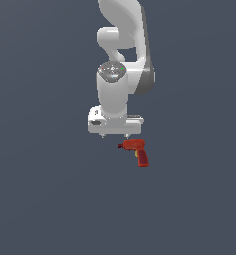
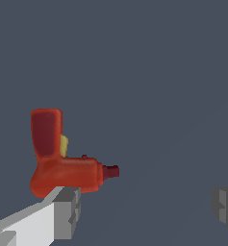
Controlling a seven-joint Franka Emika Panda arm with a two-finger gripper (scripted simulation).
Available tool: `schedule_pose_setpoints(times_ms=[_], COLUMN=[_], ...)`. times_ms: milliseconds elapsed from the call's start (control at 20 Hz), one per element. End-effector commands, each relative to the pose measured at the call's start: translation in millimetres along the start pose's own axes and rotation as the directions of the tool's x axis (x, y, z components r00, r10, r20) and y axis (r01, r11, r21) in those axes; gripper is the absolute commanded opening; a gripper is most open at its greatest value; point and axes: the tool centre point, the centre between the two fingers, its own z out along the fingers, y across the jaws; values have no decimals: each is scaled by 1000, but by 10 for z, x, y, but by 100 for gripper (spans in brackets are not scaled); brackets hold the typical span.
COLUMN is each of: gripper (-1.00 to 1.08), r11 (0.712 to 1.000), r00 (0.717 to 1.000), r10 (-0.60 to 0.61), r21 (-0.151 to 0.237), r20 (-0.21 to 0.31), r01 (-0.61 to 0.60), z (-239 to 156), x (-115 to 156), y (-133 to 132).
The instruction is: Pick up the object and move it to a goal position.
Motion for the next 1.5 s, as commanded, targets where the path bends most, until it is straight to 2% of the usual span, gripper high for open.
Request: schedule_pose_setpoints(times_ms=[0,400,750,1150,1450], gripper=[108,108,108,108,108], r11=[1000,1000,999,987,951], r00=[1000,1000,999,992,970], r10=[0,15,38,125,234], r21=[0,-16,9,95,191], r20=[0,8,11,28,60], r01=[0,-15,-38,-127,-241], z=[0,25,60,184,321], x=[0,1,-14,-63,-116], y=[0,89,60,-31,-132])
